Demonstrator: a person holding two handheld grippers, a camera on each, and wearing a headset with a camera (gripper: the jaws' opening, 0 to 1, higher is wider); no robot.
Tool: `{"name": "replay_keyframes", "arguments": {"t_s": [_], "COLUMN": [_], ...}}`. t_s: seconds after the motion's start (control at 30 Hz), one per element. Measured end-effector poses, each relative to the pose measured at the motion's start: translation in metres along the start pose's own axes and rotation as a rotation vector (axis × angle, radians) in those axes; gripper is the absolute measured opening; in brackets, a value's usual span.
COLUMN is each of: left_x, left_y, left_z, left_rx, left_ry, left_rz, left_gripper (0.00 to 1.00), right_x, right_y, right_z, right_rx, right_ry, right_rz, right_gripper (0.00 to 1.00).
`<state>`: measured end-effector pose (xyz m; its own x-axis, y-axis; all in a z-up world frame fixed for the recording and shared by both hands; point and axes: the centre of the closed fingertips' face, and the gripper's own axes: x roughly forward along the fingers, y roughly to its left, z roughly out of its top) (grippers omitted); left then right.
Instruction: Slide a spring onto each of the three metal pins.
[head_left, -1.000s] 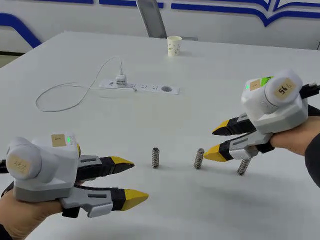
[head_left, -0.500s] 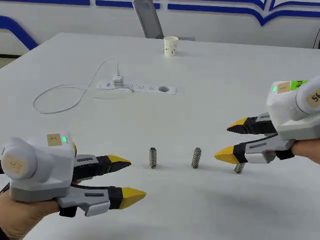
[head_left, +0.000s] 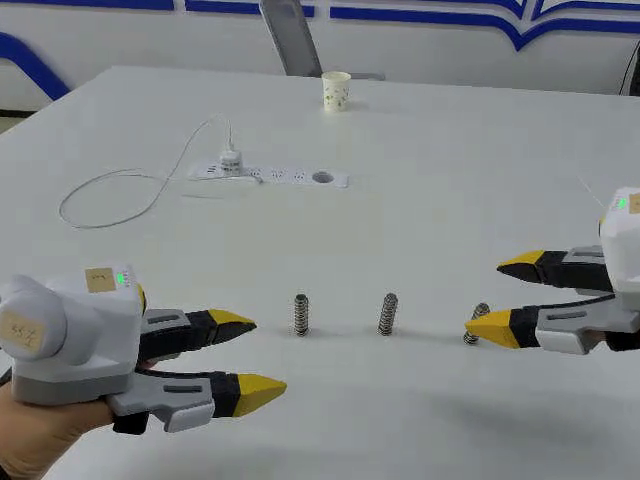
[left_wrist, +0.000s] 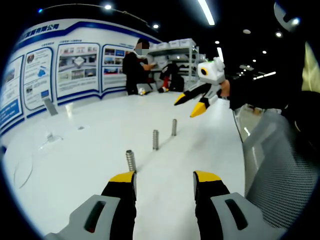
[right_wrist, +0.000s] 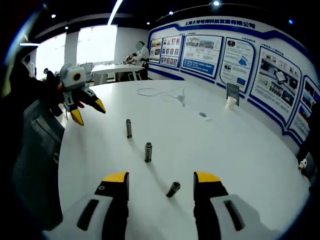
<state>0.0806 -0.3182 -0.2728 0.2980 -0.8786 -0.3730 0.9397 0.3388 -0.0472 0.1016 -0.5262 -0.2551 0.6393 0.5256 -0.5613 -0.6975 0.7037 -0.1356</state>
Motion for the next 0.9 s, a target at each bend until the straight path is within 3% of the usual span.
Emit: {"name": "replay_keyframes", "arguments": {"t_s": [0.47,0.6,0.9], "left_x": [-0.002,-0.003,-0.004], "left_y": [0.001,0.002,0.002], "left_z": [-0.006,-0.008,-0.013], "left_rx": [-0.009,-0.013,-0.027], "left_ry": [0.006,0.009,0.011], "left_rz": [0.009,0.011,0.016], "left_gripper": [0.48,0.48,0.49], "right_x": [-0.016,-0.020,-0.027], "right_y": [0.004,0.004,0.009], "right_z": [-0.019,-0.028,-0.034], "right_rx": [0.036,0.044,0.060], "right_ry": [-0.067,-0.065,-0.108], "right_rz": [-0.019,-0.027,-0.040], "right_gripper": [0.58,0.59,0.61]}}
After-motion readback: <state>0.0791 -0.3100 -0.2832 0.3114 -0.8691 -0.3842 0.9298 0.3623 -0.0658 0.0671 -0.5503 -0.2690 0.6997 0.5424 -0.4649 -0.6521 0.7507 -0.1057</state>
